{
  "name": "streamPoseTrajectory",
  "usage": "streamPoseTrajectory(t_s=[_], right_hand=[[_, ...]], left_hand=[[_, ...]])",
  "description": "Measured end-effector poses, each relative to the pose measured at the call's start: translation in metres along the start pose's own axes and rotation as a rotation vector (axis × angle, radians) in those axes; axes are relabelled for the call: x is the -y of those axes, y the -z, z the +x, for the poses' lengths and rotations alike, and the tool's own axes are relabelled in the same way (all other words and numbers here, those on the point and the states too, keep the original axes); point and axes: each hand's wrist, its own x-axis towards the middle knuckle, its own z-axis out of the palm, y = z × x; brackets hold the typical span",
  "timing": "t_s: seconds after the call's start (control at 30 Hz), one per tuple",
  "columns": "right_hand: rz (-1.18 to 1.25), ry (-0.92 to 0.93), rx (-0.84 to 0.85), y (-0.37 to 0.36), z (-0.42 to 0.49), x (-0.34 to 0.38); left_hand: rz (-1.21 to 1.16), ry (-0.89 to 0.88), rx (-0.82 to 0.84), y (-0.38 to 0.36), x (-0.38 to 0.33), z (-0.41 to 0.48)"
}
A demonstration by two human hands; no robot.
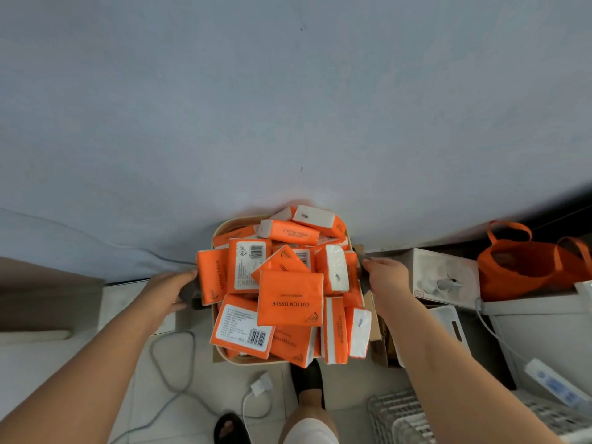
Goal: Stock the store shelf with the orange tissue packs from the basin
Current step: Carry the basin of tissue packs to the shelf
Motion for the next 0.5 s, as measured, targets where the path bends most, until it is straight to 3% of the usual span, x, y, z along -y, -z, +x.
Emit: streamPoseTrajectory(t_s=[0.13,0.3,0.5], right_hand=[[-0.027,0.048,0.017,0.001,-0.008,-0.001],[-0.043,0.042,0.022,0.008,-0.011,0.010],[-0.063,0.108,0.020,0.012,-0.032,0.018]], left_hand=[[0.182,0.020,0.019,-0.001,-0.009,-0.005],[0.148,0.016,-0.146,-0.020,-0.020,-0.019],[0.088,-0.059,-0.177,-0.014,-0.021,-0.045]])
